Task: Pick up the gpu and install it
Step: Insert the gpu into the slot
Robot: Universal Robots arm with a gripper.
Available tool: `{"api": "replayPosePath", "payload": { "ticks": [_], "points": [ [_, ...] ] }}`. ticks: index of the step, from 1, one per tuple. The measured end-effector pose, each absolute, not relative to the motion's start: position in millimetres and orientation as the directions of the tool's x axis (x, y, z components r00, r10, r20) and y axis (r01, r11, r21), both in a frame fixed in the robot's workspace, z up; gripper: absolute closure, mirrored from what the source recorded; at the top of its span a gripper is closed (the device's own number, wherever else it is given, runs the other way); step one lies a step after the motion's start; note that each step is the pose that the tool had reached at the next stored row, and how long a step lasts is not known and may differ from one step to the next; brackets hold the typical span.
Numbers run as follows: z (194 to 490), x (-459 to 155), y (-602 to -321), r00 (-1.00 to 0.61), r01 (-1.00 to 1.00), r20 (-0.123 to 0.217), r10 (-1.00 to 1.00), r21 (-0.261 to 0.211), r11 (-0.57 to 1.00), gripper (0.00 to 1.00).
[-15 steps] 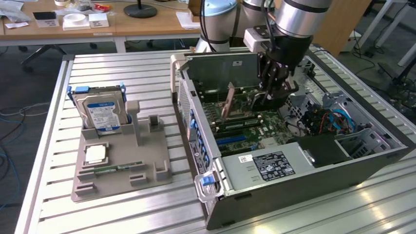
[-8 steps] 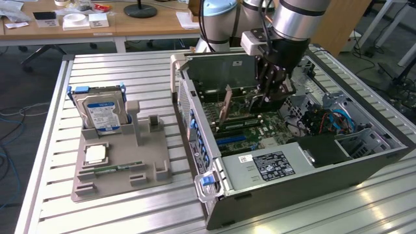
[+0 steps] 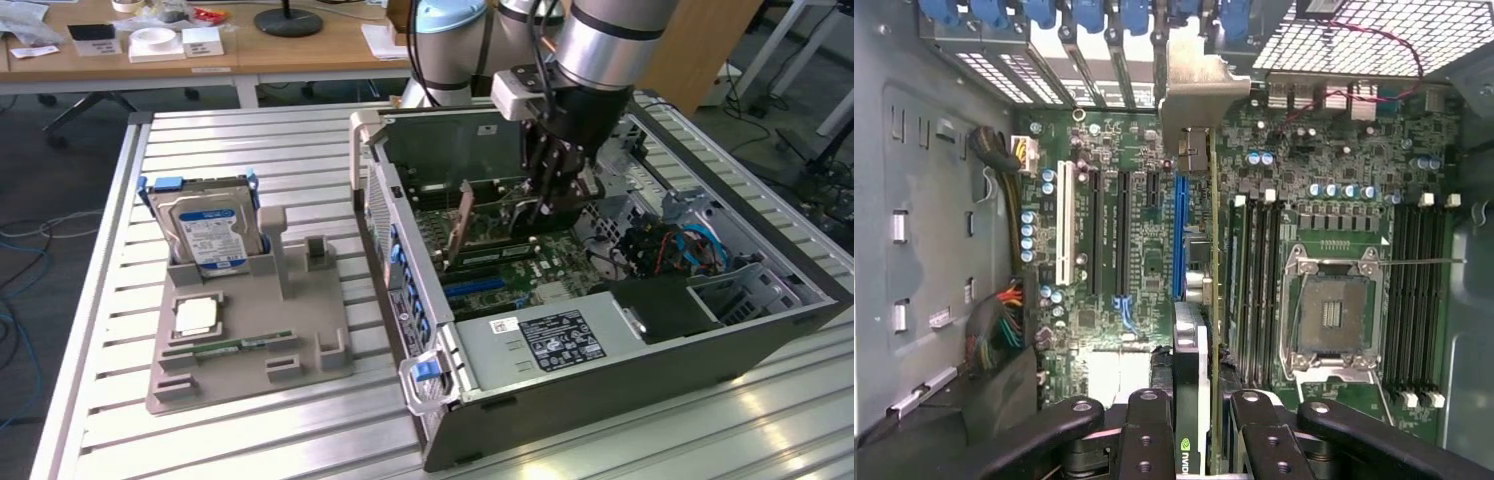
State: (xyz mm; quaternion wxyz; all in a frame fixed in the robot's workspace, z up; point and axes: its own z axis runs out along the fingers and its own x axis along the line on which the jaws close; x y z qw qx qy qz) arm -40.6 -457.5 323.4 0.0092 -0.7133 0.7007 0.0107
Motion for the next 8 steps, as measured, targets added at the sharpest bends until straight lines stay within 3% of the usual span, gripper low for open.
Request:
{"api": "replayPosePath", "payload": {
  "ticks": [8],
  "points": [
    [315.0,-45.5,-459.1,0.022,-1.0,-0.028,-0.999,0.002,-0.022,0.73]
  ]
}}
